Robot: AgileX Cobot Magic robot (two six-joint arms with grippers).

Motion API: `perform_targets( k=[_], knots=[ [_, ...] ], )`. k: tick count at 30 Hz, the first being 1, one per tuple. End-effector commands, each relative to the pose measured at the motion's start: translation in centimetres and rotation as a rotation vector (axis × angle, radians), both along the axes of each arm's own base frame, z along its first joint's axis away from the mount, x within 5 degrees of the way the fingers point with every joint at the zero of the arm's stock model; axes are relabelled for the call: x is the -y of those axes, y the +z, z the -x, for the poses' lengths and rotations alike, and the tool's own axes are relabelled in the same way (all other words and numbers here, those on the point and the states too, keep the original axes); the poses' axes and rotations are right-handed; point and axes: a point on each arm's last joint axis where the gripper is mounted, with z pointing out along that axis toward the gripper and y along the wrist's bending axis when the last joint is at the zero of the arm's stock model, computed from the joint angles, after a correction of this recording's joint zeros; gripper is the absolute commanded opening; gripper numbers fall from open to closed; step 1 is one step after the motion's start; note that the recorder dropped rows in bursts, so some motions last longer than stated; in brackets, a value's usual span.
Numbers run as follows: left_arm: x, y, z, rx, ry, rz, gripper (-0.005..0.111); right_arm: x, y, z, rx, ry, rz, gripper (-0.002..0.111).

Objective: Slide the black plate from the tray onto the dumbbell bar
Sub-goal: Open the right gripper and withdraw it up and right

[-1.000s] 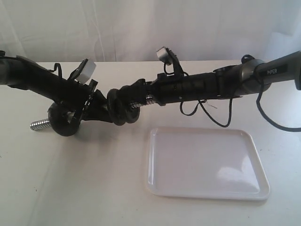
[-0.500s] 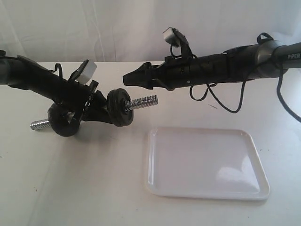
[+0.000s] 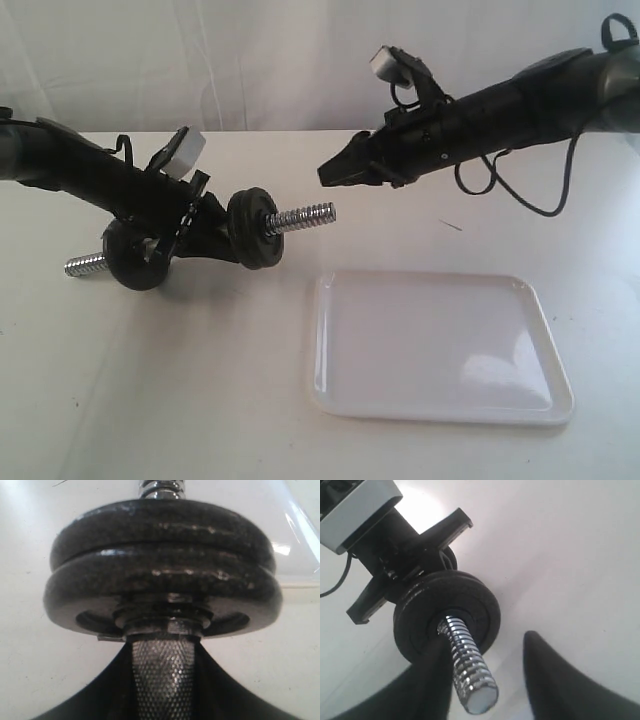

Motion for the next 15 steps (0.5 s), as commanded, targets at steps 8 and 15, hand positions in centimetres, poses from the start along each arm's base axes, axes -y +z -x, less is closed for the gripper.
perform_targets(
  k=[8, 15],
  knots=[
    [1.3, 2.0, 0.3, 0.065, -0.041, 0.252, 0.000, 3.4, 1.9, 0.6, -0.074, -0.080, 0.151, 0.000],
    [1.0, 1.3, 0.7, 0.069, -0.098, 0.173, 0.000, 3.9, 1.4, 1.2, -0.105, -0.036, 0.232, 0.000]
  ],
)
